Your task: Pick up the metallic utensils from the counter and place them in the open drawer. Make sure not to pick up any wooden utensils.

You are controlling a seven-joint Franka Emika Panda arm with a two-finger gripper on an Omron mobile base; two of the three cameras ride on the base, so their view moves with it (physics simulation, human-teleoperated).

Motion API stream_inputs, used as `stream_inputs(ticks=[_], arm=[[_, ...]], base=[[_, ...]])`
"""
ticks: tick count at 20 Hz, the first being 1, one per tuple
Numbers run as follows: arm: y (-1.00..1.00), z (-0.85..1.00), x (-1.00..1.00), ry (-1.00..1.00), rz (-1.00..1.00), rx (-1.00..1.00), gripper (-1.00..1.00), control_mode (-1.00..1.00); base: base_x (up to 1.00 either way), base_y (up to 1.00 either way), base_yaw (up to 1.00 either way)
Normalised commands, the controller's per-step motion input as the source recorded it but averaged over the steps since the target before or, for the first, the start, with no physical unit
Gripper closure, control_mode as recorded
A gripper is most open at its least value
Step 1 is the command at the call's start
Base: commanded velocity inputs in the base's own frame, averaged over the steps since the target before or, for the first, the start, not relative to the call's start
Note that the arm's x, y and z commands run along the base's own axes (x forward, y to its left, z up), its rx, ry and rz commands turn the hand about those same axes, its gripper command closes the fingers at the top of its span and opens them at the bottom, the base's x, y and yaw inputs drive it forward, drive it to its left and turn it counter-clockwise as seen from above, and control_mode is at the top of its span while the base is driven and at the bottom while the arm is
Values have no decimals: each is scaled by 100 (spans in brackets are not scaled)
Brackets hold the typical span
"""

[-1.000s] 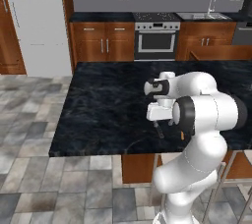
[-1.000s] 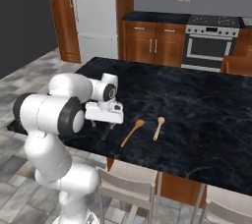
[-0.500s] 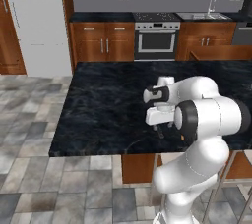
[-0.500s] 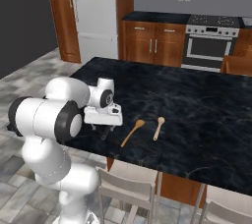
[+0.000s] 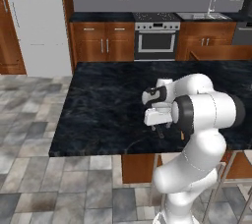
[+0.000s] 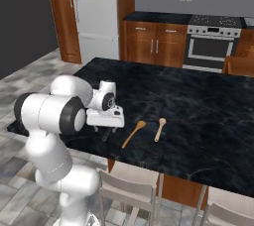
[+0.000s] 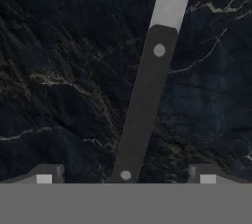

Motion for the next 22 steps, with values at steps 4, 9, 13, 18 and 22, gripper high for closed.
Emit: stream_inputs(ticks=[4, 9, 13, 18, 22], arm=[[0, -30, 18, 0, 0, 2, -100, -100], [0, -36, 0, 0, -1, 3, -100, -100], [0, -34, 10, 0, -3, 0, -100, -100], [0, -41, 9, -2, -2, 0, -100, -100], [0, -52, 3, -3, -2, 0, 100, -100]], base=[[0, 0, 0], [0, 0, 0], [0, 0, 0], [0, 0, 0], [0, 0, 0]])
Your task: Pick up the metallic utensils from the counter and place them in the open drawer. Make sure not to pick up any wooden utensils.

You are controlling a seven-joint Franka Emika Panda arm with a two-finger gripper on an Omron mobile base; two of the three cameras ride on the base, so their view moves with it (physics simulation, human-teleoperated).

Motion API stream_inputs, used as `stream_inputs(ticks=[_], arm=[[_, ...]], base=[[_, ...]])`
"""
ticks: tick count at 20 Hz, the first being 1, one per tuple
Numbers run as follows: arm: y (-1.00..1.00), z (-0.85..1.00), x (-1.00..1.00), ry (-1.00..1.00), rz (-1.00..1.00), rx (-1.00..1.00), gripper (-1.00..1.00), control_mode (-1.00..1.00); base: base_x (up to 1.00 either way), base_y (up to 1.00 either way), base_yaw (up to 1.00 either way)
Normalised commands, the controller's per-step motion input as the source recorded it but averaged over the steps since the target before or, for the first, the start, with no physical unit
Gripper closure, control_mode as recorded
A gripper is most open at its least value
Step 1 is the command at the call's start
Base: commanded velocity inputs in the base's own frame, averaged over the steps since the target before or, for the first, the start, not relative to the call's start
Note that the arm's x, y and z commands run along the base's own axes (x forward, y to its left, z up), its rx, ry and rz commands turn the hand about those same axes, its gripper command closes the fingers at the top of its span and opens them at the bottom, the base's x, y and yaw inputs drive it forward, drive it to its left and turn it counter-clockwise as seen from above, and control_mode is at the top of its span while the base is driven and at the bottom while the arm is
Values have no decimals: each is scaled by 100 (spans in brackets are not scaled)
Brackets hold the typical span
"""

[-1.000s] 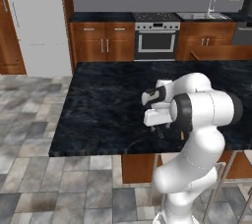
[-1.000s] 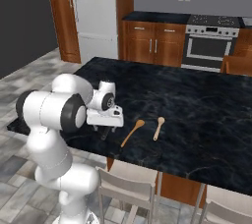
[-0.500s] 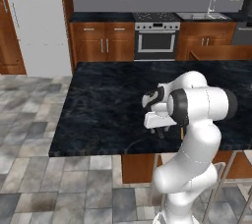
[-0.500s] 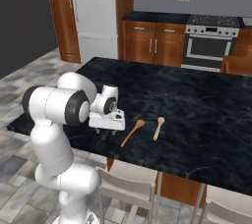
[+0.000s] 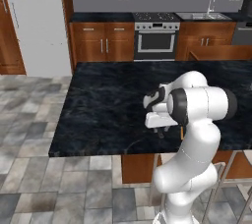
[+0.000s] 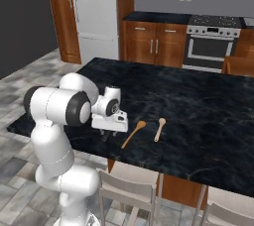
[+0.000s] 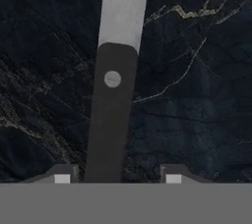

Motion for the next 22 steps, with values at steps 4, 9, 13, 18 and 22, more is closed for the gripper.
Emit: stream_inputs(ticks=[4, 9, 13, 18, 22], arm=[[0, -49, 0, -8, 0, 0, 100, -100], [24, -49, -1, -6, 0, 0, 100, -100], [37, -70, 0, -1, 0, 0, 100, -100], [15, -72, 0, 1, 0, 0, 100, -100], [4, -87, 0, 4, 0, 0, 100, -100]], base=[[0, 0, 0], [0, 0, 0], [0, 0, 0], [0, 0, 0], [0, 0, 0]])
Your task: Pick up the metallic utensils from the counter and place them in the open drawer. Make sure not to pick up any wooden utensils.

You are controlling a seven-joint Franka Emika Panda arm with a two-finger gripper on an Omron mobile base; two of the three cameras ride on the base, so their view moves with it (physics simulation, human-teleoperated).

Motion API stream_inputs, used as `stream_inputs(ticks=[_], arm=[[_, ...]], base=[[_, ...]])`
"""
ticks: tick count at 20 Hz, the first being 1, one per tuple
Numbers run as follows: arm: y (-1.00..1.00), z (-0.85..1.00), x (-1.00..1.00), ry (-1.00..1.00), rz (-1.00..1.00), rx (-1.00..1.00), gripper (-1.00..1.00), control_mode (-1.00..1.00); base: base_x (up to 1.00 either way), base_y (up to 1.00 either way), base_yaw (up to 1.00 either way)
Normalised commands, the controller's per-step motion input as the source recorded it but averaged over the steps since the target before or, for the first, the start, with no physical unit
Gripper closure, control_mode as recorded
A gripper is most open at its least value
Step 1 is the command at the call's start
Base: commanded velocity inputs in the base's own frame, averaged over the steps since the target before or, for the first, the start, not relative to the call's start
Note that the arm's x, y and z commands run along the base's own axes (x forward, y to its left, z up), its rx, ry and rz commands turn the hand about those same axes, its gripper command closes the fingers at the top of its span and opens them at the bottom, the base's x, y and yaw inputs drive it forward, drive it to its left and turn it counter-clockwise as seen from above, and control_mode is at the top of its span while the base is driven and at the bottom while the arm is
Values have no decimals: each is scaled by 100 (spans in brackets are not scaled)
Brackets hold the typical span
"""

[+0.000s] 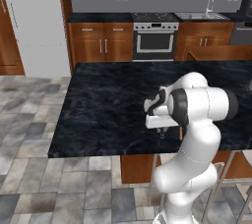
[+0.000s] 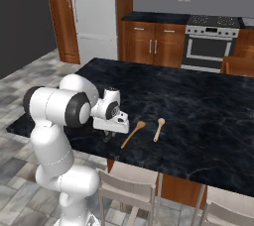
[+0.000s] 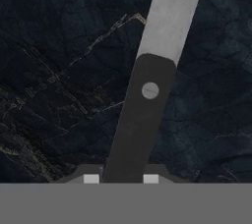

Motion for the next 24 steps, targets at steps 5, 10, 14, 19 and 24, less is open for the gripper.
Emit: stream_inputs(ticks=[5, 10, 14, 19, 24], arm=[[17, -99, 0, 6, 0, 0, 100, -100], [42, -97, 0, 17, 0, -5, 100, -100], [3, -93, 0, 22, 8, -1, 100, -100], [-4, -41, -27, 5, 6, 0, 100, -100], [-17, 15, -66, -22, 0, 0, 100, -100]], base=[[0, 0, 0], [0, 0, 0], [0, 0, 0], [0, 0, 0], [0, 0, 0]])
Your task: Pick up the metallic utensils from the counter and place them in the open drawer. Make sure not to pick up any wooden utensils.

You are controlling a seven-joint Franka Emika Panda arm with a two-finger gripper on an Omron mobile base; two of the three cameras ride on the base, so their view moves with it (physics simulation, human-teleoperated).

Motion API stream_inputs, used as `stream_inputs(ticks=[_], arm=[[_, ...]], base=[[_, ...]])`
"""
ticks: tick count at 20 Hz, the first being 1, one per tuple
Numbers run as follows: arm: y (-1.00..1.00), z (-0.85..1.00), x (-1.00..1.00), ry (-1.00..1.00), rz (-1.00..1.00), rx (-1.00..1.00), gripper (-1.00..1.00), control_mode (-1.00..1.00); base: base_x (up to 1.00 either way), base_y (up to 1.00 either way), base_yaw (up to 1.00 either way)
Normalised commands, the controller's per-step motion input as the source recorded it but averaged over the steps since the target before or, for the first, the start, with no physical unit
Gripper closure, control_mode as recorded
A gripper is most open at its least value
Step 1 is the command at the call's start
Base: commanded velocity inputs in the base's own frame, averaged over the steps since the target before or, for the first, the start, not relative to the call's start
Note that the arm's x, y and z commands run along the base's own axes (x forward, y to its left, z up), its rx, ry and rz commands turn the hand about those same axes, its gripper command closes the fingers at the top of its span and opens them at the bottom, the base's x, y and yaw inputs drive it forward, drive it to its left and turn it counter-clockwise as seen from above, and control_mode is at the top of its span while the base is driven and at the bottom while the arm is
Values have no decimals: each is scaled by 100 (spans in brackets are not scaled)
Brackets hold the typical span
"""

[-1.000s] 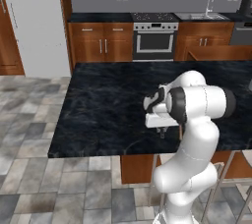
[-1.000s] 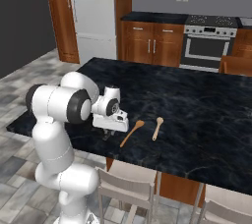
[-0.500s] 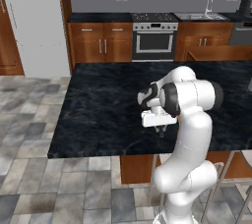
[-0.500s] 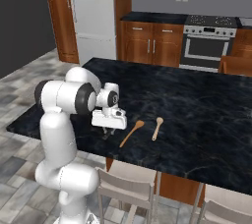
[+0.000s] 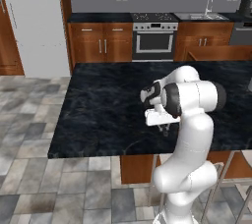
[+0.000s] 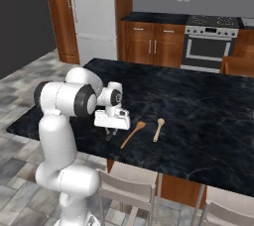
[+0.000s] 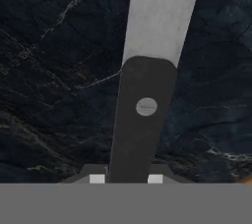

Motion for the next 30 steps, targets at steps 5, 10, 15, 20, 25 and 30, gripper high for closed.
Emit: stream_inputs(ticks=[5, 10, 15, 20, 25, 30], arm=[[-1, 59, -80, -44, 0, 0, 100, -100], [0, 65, -75, -50, 1, 0, 100, -100], [0, 71, -64, -43, 5, 0, 100, -100], [-11, 78, -77, -31, 1, 4, 100, -100], [-1, 71, -47, -16, 0, 8, 100, -100], [1, 73, -39, -13, 0, 3, 100, -100]], base=[[0, 0, 0], [0, 0, 0], [0, 0, 0], [0, 0, 0], [0, 0, 0], [0, 0, 0]])
